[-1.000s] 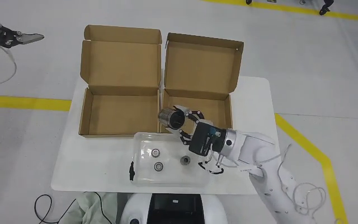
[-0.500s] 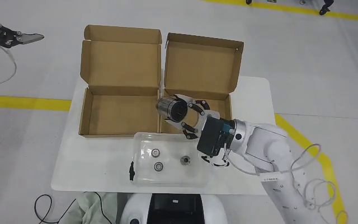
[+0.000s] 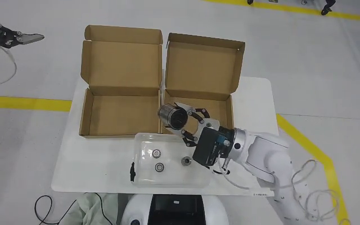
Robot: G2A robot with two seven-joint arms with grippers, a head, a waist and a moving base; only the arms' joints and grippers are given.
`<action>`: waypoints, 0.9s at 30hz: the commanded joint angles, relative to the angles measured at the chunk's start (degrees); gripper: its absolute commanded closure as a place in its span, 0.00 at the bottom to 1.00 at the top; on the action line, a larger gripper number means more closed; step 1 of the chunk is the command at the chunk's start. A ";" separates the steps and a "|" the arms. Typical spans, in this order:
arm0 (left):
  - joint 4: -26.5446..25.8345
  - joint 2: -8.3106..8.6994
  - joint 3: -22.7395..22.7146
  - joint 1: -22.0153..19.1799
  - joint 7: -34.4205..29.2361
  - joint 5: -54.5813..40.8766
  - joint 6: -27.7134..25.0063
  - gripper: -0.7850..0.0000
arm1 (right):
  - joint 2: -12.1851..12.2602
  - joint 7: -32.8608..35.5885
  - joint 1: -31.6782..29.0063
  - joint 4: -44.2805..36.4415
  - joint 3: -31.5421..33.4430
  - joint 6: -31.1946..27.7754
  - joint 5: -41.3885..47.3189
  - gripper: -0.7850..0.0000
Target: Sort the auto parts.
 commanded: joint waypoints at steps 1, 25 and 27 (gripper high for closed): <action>0.00 0.00 0.00 0.00 0.00 0.00 0.00 0.00 | -0.02 0.42 -0.03 1.89 -0.32 0.65 0.10 1.00; 0.00 0.00 0.00 0.00 0.00 0.00 0.00 0.00 | -1.03 8.49 4.49 23.44 -5.27 6.46 3.81 1.00; 0.00 0.00 0.00 0.00 0.00 0.00 0.00 0.00 | -1.41 9.37 6.13 25.67 -6.37 6.70 4.83 1.00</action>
